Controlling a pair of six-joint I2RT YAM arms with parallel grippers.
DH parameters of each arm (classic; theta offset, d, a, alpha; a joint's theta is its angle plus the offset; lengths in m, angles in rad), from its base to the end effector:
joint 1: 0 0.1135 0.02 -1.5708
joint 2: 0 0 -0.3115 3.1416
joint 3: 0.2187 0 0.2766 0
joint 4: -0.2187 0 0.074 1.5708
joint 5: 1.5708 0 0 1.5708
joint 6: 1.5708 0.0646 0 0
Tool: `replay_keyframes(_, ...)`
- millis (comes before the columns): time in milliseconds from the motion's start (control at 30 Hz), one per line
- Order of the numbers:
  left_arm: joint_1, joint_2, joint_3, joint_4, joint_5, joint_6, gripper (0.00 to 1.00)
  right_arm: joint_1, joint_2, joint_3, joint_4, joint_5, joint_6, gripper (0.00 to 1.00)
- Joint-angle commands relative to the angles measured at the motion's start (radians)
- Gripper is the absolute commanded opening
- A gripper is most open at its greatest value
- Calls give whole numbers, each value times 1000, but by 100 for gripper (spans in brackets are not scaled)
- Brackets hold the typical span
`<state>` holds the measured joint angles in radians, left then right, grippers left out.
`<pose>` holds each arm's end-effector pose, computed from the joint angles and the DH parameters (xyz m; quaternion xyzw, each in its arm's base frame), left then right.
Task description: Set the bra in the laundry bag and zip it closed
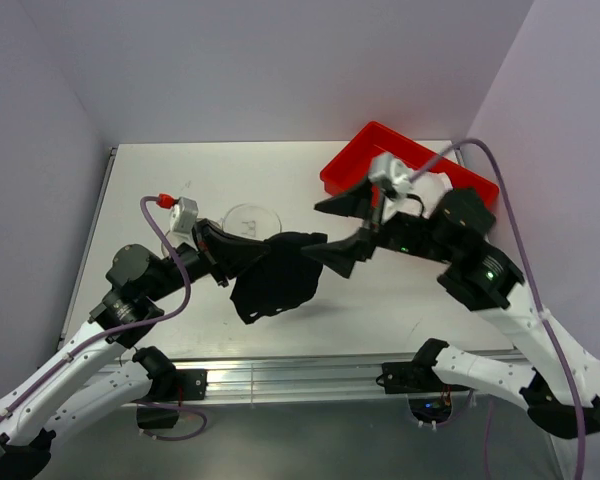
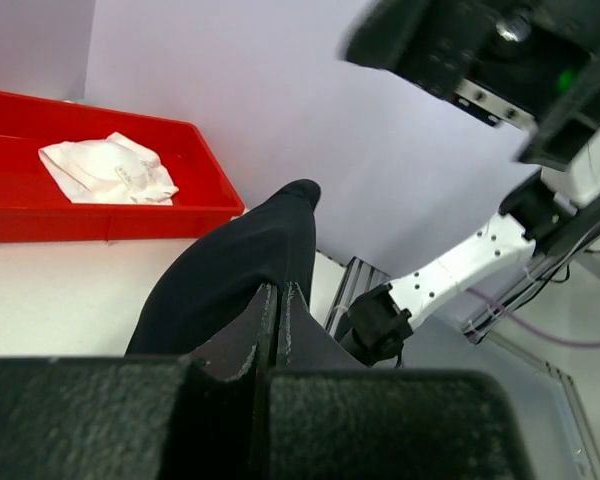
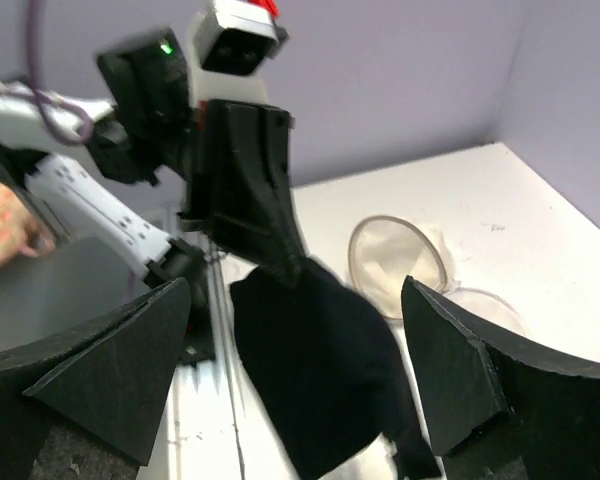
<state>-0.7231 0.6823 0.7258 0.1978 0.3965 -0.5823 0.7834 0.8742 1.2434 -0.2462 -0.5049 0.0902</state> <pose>0.1148 -0.1346 0.4135 0.1972 0.5924 -0.5652 0.5393 0.1054 0.1491 0.5219 -0.3939 0.5396 0.4568 0.5874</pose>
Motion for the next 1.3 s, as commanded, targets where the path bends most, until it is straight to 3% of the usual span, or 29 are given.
replay_keyframes(0,2,0,26,49,61,62,0,7,135,102,-117,-113,-137,93)
replay_keyframes(67,2,3,26,55,80,75,0,7,157,100,-137,-93,-159,94)
replay_keyframes(200,1,10,26,69,114,87,0,10,201,90,-189,-196,-234,95)
replay_keyframes(400,2,13,18,92,169,101,0,11,256,51,-202,-136,-247,97)
replay_keyframes(667,2,19,20,110,222,131,0,20,361,59,-228,-256,-211,97)
replay_keyframes(767,2,20,30,106,191,134,0,20,330,4,-144,-267,-173,65)
replay_keyframes(800,2,20,32,98,165,133,0,20,321,-18,-125,-268,-155,33)
replay_keyframes(833,2,22,34,74,131,131,0,20,310,-24,-92,-265,-144,18)
replay_keyframes(900,2,25,50,36,-23,118,28,20,279,-50,-48,-235,-106,0)
replay_keyframes(933,2,29,60,-25,-97,108,43,20,272,-58,-16,-204,-98,0)
replay_keyframes(967,2,46,95,-72,-184,98,72,17,261,-67,-4,-187,-93,0)
replay_keyframes(1000,4,59,118,-119,-341,81,81,16,259,-71,5,-170,-87,0)
replay_keyframes(1067,5,92,188,-266,-477,64,88,11,249,-85,50,-117,-41,0)
replay_keyframes(1167,28,125,259,-462,-790,23,86,-7,229,-122,117,-48,58,0)
replay_keyframes(1267,137,109,224,-538,-904,-10,81,-19,192,-186,206,0,118,0)
